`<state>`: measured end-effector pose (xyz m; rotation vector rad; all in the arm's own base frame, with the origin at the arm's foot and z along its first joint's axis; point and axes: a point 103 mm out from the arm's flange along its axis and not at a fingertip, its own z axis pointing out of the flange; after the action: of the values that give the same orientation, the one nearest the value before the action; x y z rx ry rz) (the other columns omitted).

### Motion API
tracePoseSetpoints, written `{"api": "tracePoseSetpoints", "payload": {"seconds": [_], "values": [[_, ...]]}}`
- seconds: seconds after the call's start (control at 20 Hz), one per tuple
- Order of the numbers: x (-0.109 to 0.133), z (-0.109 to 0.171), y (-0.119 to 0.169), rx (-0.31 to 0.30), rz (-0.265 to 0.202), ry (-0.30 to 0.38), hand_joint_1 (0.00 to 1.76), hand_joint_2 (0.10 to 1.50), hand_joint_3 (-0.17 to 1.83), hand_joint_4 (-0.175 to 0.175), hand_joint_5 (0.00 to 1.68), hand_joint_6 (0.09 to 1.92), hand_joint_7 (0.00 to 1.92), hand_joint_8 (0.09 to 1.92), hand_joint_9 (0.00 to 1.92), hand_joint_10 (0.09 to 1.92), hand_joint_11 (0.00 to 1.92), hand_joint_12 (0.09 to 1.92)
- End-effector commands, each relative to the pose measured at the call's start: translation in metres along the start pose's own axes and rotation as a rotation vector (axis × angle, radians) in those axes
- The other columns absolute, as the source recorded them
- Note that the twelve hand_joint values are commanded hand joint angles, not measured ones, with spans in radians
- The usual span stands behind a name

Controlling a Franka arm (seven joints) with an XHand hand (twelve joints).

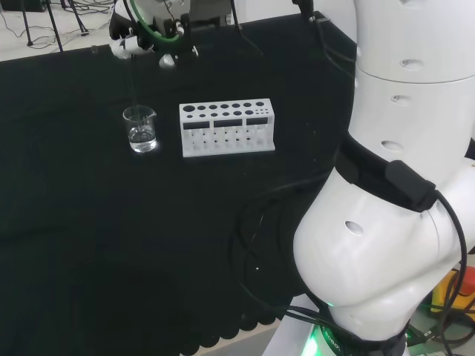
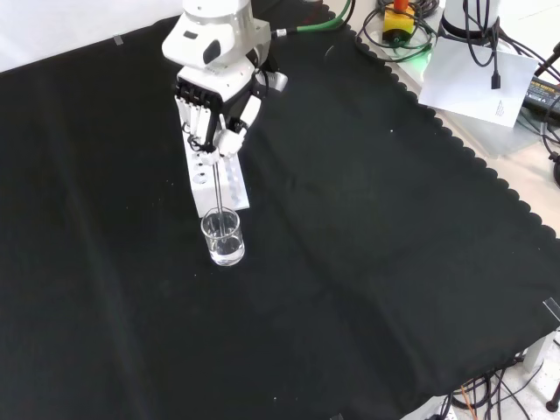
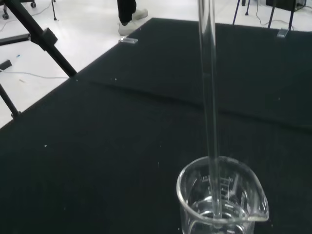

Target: Stir in the beaker to the left of the white test tube rack with the glass rod.

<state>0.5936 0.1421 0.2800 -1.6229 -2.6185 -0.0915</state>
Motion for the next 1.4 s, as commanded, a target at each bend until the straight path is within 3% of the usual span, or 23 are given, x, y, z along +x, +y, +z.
{"api": "tracePoseSetpoints", "payload": {"seconds": [0.05,0.45,0.75,1.05,1.4], "values": [[0.003,0.012,0.004,0.017,0.003,0.007,1.29,1.09,-0.01,-0.175,1.06,0.57,1.08,1.17,1.56,0.93,1.63,0.67],[0.014,0.015,0.014,0.015,-0.010,0.018,1.29,1.09,-0.01,-0.175,1.06,0.57,1.08,1.17,1.56,0.93,1.62,0.68],[-0.004,0.013,0.021,0.004,0.005,0.027,1.29,1.09,0.00,-0.175,1.06,0.57,1.08,1.17,1.56,0.93,1.62,0.68],[-0.018,0.015,0.011,0.010,0.027,0.005,1.29,1.09,0.00,-0.175,1.06,0.57,1.07,1.17,1.56,0.93,1.62,0.68],[-0.016,0.009,-0.003,0.008,0.042,-0.010,1.29,1.09,0.00,-0.175,1.06,0.57,1.07,1.17,1.56,0.93,1.62,0.68]]}}
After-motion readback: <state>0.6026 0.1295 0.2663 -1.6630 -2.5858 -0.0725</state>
